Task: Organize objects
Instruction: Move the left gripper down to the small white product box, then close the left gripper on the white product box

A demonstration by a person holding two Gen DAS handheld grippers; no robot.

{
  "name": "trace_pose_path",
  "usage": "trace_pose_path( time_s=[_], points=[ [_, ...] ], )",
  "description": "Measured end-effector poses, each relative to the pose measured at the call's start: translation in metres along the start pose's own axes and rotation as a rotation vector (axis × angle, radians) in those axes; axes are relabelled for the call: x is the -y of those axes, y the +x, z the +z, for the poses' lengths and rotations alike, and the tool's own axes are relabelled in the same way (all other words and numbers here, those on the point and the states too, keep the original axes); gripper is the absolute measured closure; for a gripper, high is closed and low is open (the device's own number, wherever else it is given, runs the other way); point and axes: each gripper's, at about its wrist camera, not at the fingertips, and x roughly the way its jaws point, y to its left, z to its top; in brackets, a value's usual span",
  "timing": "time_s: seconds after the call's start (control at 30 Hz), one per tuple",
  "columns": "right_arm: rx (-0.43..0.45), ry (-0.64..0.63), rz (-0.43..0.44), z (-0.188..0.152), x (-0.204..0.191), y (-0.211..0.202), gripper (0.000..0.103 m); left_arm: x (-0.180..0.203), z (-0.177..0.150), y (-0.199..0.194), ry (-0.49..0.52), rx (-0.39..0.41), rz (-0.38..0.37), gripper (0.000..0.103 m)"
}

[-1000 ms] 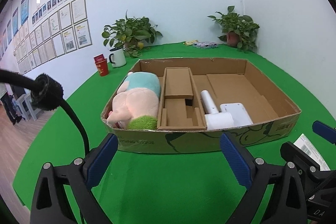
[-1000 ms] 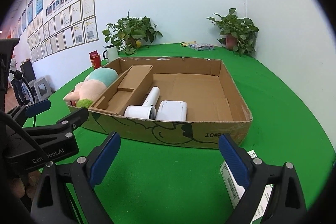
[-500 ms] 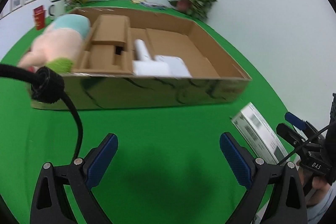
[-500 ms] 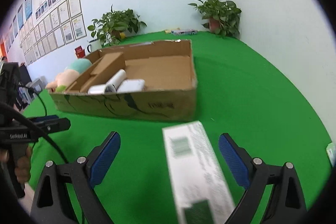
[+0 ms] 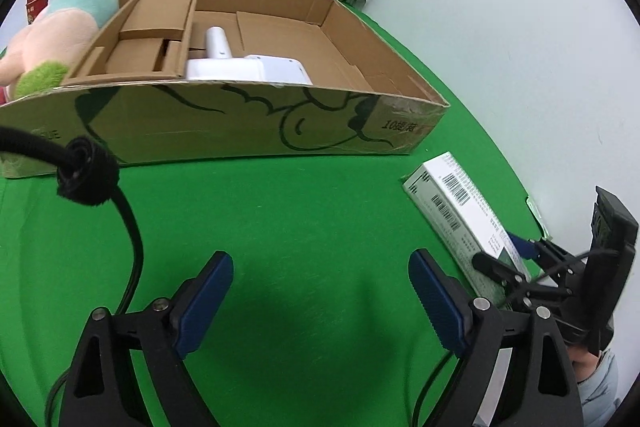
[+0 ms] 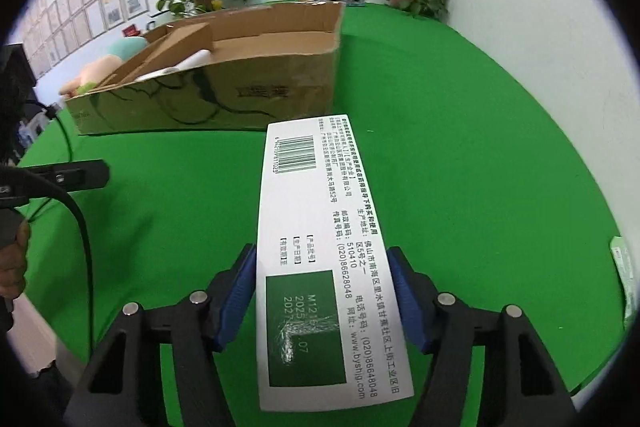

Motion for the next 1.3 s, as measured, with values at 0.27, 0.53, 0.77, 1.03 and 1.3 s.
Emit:
trace_pose_path(
  time_s=[0.27,0.53,0.77,1.03,1.3],
  points=[
    [0.008,-0.042,0.183,0.005,-0.067,-0.006,0.037,-0.023,0.011,0.010,-0.123,-0.086,-0.198,0.014],
    [-0.022,-0.253,0.174,-0.016,-0.119,-0.003,0.024,-0.023,0.009,0.029,-0.160,-0.160,-0.373,0.014],
    [-0.084,-0.190,0.091,-0.017,-0.113,0.011,0.025,-0.022,0.010,0.033,-0.155,-0.187,-0.400,0.026],
    [-0.105,-0.082,0.120,-0.013,-0.097,0.009,0.040,-0.022,0.013,0.038,-0.139,-0.196,-0.413,0.034],
    [-0.151,0.107,0.261,-0.003,-0.069,0.012,0.040,-0.036,0.024,0.042,-0.147,-0.214,-0.384,0.049]
  ],
)
